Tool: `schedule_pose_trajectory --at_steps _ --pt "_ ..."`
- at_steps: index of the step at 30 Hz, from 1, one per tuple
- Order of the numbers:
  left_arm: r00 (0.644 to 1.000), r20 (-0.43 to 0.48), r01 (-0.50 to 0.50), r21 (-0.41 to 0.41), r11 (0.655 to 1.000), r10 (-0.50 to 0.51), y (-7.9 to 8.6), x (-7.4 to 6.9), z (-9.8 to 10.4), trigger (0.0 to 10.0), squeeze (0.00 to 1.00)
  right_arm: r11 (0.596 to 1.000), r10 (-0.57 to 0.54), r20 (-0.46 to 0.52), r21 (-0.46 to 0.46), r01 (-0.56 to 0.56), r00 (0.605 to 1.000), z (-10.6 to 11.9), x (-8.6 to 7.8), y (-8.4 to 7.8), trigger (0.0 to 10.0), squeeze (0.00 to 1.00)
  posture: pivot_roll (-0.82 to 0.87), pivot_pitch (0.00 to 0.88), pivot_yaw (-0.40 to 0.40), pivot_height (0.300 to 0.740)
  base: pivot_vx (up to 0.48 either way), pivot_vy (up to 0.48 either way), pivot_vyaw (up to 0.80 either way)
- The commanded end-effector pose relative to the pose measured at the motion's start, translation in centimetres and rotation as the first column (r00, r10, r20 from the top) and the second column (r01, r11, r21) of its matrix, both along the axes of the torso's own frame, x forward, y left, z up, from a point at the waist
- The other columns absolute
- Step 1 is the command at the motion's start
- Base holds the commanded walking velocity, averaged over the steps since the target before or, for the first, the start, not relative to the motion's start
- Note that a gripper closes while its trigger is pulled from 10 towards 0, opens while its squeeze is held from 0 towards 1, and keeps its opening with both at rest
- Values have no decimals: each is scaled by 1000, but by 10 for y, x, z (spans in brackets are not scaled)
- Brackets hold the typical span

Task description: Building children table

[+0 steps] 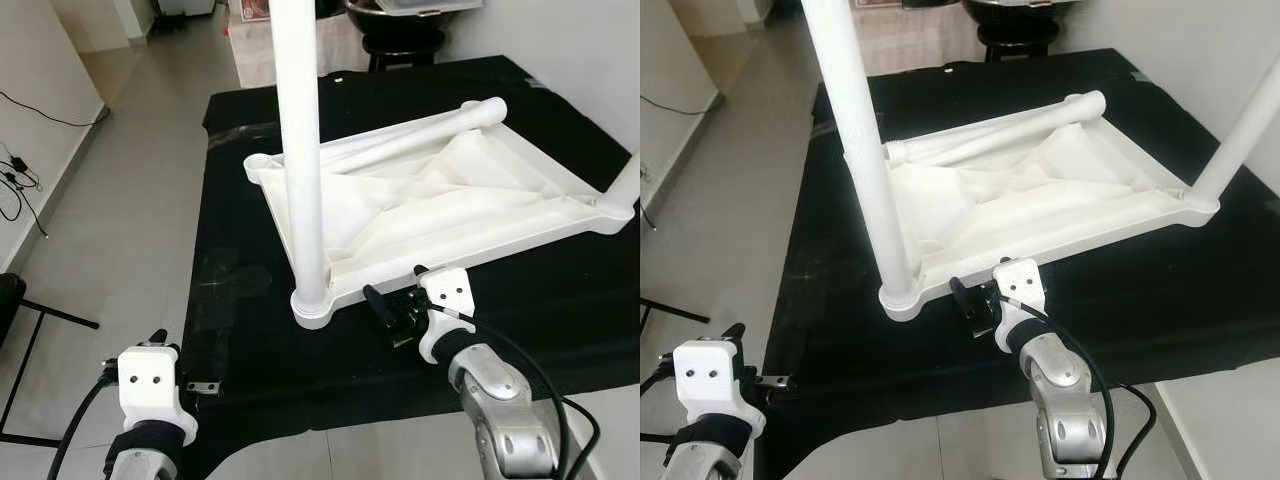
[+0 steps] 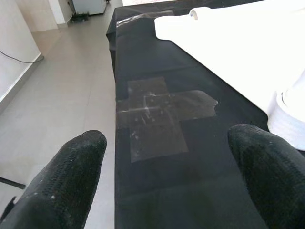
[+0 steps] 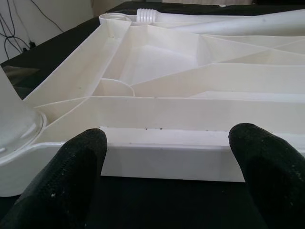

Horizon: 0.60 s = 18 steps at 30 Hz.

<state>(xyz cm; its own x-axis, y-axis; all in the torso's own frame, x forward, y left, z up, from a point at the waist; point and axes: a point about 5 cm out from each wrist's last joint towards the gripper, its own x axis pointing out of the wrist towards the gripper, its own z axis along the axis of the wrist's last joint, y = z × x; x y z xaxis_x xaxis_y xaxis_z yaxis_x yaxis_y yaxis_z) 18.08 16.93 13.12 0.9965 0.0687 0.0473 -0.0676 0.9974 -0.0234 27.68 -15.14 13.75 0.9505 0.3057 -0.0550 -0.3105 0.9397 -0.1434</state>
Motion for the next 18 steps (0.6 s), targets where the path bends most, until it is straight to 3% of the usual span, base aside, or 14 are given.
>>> schedule_pose_trajectory --at_steps 1,18 --pt "1000 -20 -6 -10 1000 6 1 -1 -4 10000 0 1000 10 -6 -2 -10 1000 -3 0 3 10000 0 -24 122 35 740 0 0 0" --pt "1000 -16 -12 -21 1000 12 2 -1 -4 10000 0 999 -23 -11 28 23 1000 -5 2 -1 10000 0 -32 133 46 740 0 0 0"
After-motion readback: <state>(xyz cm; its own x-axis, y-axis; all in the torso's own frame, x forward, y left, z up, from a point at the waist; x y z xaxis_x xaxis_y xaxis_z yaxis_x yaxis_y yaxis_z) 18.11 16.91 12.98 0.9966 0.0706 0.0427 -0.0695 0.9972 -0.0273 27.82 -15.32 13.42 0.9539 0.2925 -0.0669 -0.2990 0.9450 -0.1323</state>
